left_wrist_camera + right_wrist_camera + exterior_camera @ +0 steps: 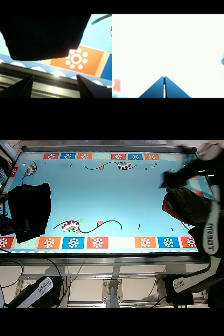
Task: Fold the clothes and pants, and hang the long-sleeved shirts on hangers.
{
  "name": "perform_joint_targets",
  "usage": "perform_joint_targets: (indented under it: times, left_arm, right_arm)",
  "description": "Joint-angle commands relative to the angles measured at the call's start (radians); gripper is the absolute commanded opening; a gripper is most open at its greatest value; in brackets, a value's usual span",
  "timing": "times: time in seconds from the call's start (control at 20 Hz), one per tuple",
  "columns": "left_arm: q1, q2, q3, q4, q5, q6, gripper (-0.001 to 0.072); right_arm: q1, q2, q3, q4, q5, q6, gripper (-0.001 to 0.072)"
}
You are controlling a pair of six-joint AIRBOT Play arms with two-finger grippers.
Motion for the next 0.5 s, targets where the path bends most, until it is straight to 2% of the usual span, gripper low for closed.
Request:
perform_joint_targets:
  times: [0.0, 0.15, 0.45]
  left_arm:
    - [0.0, 0.0, 0.0, 0.001, 0.0, 0.0, 0.0625]
    - [0.0, 0.0, 0.0, 0.001, 0.0, 0.0, 0.0625]
    - [0.0, 0.0, 0.0, 0.001, 0.0, 0.0, 0.0625]
  right_arm:
    - [0.309, 0.0, -0.126, -0.161, -0.064, 0.018, 0.0025]
    - [0.456, -0.004, -0.202, -0.252, -0.114, 0.068, 0.0026]
    - [0.524, -0.016, -0.237, -0.233, -0.108, 0.156, 0.0026]
